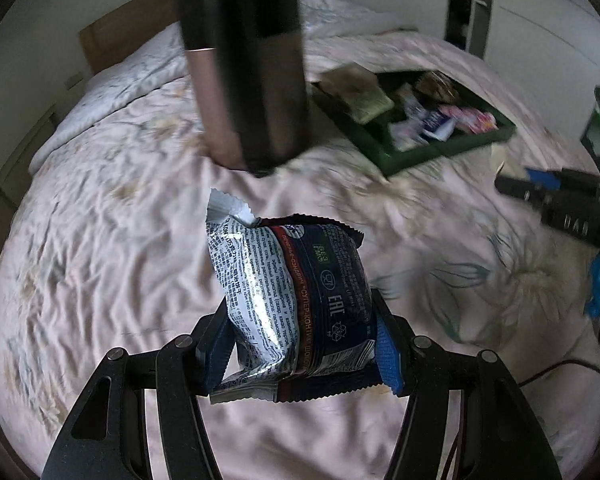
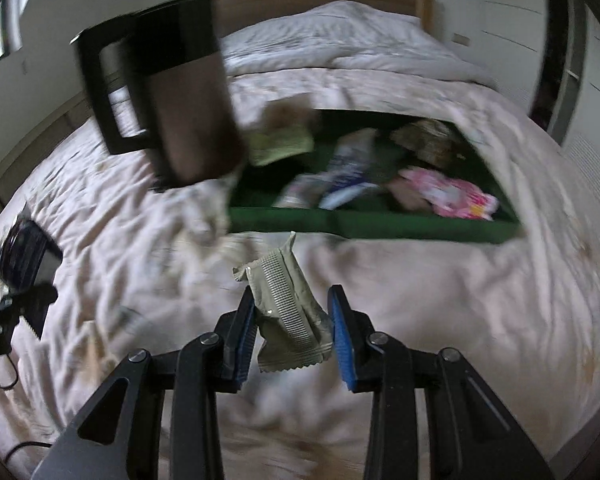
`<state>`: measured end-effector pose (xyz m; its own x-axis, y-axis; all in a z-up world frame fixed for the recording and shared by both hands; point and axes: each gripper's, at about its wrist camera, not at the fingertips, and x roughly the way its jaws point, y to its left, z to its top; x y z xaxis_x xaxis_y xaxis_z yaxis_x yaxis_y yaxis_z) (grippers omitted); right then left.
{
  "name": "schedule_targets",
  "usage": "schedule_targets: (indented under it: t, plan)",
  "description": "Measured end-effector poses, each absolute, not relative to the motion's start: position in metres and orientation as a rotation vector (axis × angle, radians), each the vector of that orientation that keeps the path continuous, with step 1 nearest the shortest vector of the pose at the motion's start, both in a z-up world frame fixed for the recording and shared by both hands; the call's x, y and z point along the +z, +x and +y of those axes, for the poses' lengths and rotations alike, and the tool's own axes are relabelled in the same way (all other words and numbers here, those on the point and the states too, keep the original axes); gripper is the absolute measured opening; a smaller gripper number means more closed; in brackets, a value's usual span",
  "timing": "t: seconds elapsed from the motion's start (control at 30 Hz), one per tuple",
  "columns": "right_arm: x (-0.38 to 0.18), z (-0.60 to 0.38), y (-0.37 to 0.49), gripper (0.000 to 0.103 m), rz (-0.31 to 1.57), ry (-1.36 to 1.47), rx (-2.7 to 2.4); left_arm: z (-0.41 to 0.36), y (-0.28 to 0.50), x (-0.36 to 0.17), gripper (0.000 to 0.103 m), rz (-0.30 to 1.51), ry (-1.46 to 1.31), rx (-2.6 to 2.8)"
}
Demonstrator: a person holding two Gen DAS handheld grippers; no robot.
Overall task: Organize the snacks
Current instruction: 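Carry the biscuit pack with the left tool while the right tool carries the green bar to the tray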
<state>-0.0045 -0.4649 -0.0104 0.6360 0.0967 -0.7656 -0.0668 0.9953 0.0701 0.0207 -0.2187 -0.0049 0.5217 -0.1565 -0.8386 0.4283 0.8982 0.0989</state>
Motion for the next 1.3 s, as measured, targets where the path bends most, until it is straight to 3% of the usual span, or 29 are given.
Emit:
schedule_targets:
  t: [0.5, 0.87, 1.3]
  plan:
    - [-0.005, -0.575, -0.017, 0.004, 0.79, 0.151, -0.095, -0.311, 0.03, -0.003, 0.055, 0.951, 0.452, -0.478]
    - [0.016, -0.608, 0.043, 0.004, 0.713, 0.116, -0.077, -0.375, 0.109, 0.034, 0.055, 0.832, 0.418, -0.472]
    - [-0.002, -0.614, 0.135, 0.005, 0.737, 0.078, -0.05, -0.44, 0.209, 0.022, 0.055, 0.826, 0.37, -0.428]
